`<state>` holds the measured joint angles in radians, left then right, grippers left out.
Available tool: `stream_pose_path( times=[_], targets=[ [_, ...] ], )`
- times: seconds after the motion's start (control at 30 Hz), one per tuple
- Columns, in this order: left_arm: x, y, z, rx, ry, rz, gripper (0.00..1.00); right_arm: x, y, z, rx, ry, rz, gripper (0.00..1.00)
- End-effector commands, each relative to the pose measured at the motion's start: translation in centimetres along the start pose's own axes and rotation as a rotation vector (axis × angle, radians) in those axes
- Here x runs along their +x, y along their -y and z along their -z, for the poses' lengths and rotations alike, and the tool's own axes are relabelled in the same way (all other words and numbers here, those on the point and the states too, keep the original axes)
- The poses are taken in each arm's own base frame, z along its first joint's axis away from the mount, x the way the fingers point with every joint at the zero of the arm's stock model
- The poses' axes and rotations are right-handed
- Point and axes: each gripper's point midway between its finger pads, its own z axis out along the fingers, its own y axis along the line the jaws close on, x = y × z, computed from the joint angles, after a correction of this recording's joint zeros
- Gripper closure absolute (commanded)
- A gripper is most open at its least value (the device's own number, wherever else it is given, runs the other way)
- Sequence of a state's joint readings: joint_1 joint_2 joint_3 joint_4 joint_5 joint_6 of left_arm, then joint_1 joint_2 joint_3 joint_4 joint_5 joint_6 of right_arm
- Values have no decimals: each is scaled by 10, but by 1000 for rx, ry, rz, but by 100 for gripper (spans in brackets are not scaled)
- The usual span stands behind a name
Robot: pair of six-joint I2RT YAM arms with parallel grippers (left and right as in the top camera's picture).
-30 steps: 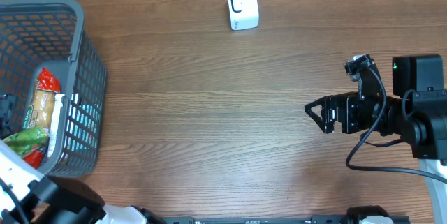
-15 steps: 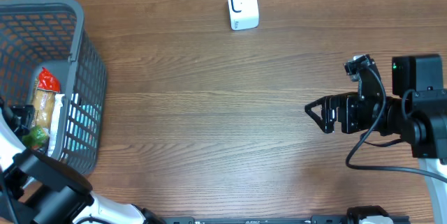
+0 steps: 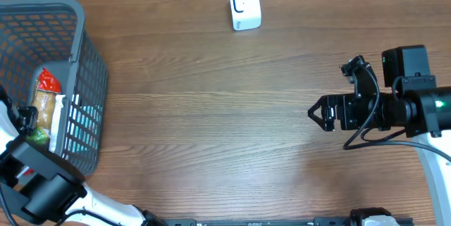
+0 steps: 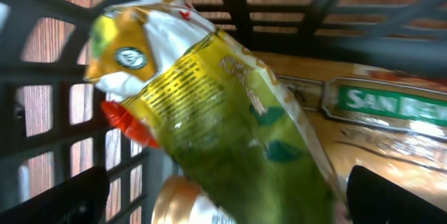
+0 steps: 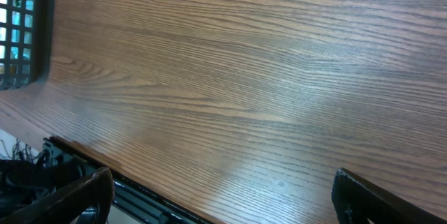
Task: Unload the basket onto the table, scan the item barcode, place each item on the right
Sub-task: 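Grasp the green snack pouch in the basket with the left gripper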
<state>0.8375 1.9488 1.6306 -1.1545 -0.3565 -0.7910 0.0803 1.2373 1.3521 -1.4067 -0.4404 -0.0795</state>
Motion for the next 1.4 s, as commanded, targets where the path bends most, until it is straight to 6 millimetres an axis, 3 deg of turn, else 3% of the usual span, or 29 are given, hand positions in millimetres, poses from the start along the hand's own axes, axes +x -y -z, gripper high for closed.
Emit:
stream_pose_path(
  times=[0.0,0.13,0.23,0.4,0.53,0.7,0.87,1.1,1.3,1.37],
  targets=[
    [3,0,-17,-62,-1,-3,0,-5,-2,4,5,18,20,0],
    [9,5,-24,-64,-20,-21,11,-6,-2,4,5,20,21,0],
    [11,10,-23,-56,-18,-33,31,-6,-2,4,5,23,23,0],
    [19,20,-21,-15,-52,-43,96,-7,-2,4,5,25,24,0],
    [21,36,-8,45,-51,-180,96,-8,-2,4,5,27,25,0],
    [18,43,20,94,-45,-208,96,-10,-2,4,5,36,29,0],
    [1,51,80,194,57,-242,96,-10,-2,4,5,38,30,0],
    [-14,40,196,419,243,-257,96,-10,-2,4,5,38,30,0],
    [20,35,310,777,386,-450,96,-10,-2,4,5,38,31,0],
    [55,27,361,956,442,-589,96,-10,-2,4,5,38,30,0]
  ],
)
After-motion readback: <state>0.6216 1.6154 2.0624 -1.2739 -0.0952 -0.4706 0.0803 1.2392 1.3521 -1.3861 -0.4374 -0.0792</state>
